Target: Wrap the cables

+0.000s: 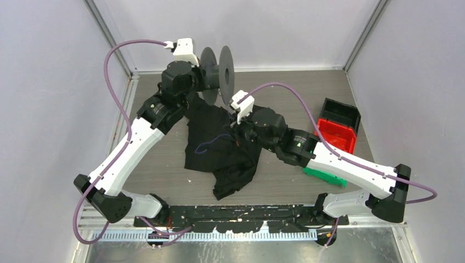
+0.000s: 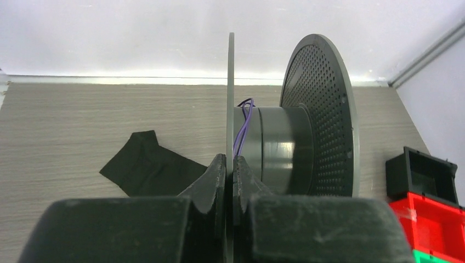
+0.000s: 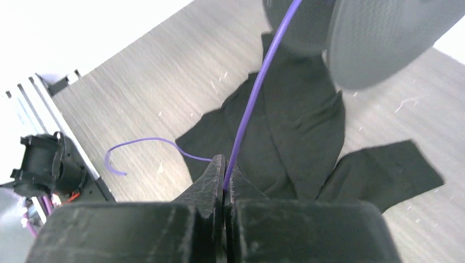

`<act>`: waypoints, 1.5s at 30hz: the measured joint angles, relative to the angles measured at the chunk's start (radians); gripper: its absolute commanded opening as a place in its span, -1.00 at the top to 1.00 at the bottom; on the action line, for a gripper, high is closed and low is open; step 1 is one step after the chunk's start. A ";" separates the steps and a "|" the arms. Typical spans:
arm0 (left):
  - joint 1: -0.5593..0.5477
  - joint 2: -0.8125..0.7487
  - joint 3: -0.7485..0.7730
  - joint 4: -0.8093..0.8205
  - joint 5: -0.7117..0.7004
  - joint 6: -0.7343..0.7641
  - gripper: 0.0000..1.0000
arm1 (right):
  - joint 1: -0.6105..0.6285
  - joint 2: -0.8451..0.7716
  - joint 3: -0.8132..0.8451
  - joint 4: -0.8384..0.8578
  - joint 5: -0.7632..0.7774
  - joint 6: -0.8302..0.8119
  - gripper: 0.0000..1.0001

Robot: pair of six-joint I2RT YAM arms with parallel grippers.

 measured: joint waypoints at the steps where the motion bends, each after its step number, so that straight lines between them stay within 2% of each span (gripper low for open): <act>1: -0.008 0.000 0.000 0.000 0.008 0.014 0.99 | 0.000 -0.003 0.020 -0.002 0.005 -0.022 0.99; 13: -0.049 -0.006 -0.060 0.000 0.146 0.204 0.99 | -0.025 0.004 0.240 -0.063 0.141 -0.310 0.99; 18: -0.049 -0.029 -0.117 -0.042 0.280 0.353 0.99 | -0.108 0.008 0.270 -0.119 0.153 -0.361 0.99; 26: -0.050 -0.088 -0.122 -0.158 0.499 0.550 0.99 | -0.235 0.008 0.288 -0.256 0.101 -0.404 0.99; 31: -0.051 -0.107 -0.089 -0.264 0.604 0.612 0.99 | -0.293 -0.006 0.253 -0.283 0.073 -0.399 0.70; 35: -0.051 -0.108 -0.037 -0.327 0.676 0.624 0.99 | -0.365 -0.045 0.156 -0.264 0.042 -0.369 0.54; 40: -0.050 -0.144 -0.006 -0.330 0.708 0.617 0.99 | -0.440 -0.071 0.044 -0.214 -0.003 -0.309 0.21; 44: -0.043 -0.170 0.031 -0.325 0.711 0.587 0.99 | -0.457 -0.101 -0.064 -0.151 -0.040 -0.245 0.07; 45: -0.042 -0.175 0.037 -0.320 0.711 0.578 0.99 | -0.457 -0.109 -0.088 -0.132 -0.047 -0.229 -0.10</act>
